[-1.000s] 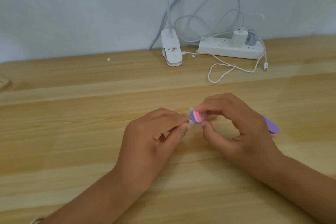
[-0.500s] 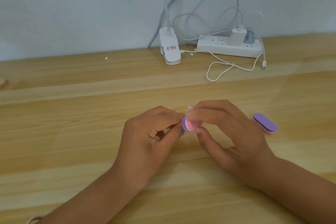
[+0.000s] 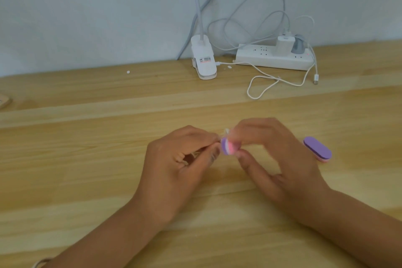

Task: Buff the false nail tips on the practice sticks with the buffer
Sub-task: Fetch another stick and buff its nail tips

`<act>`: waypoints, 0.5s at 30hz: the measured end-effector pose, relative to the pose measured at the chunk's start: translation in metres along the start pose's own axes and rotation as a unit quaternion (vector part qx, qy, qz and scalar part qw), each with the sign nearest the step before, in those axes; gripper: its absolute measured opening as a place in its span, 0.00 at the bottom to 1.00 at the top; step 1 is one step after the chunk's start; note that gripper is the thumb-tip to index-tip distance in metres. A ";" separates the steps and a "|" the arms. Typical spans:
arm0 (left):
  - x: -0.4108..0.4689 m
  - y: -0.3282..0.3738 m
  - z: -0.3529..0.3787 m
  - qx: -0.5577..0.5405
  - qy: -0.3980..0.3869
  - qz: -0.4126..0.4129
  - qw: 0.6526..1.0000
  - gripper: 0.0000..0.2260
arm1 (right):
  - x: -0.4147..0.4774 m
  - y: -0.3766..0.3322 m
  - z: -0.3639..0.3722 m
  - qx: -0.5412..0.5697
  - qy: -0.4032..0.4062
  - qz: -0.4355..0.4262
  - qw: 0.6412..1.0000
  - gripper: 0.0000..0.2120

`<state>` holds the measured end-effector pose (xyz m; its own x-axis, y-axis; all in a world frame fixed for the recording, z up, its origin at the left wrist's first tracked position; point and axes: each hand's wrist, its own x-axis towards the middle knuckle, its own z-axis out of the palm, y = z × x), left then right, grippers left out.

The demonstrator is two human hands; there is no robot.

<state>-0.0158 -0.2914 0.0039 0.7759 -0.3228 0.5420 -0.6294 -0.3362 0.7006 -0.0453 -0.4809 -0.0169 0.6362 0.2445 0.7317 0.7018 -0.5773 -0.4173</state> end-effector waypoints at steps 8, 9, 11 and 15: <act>-0.001 0.000 0.002 0.033 -0.004 0.019 0.999 0.05 | 0.000 0.001 0.000 0.000 0.004 0.002 1.000 0.10; -0.001 0.000 0.003 0.045 -0.006 0.024 0.999 0.05 | 0.000 0.001 0.002 -0.009 -0.010 -0.007 1.000 0.10; -0.001 -0.001 0.002 0.042 0.002 0.020 0.999 0.05 | 0.001 0.006 0.001 -0.014 -0.023 0.026 0.999 0.10; 0.003 -0.002 -0.001 0.039 0.010 0.019 0.999 0.04 | 0.003 0.005 0.001 0.007 0.032 0.012 0.999 0.10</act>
<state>-0.0125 -0.2911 0.0046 0.7522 -0.3182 0.5770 -0.6586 -0.3928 0.6419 -0.0402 -0.4825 -0.0173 0.6317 0.1791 0.7542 0.6906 -0.5720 -0.4426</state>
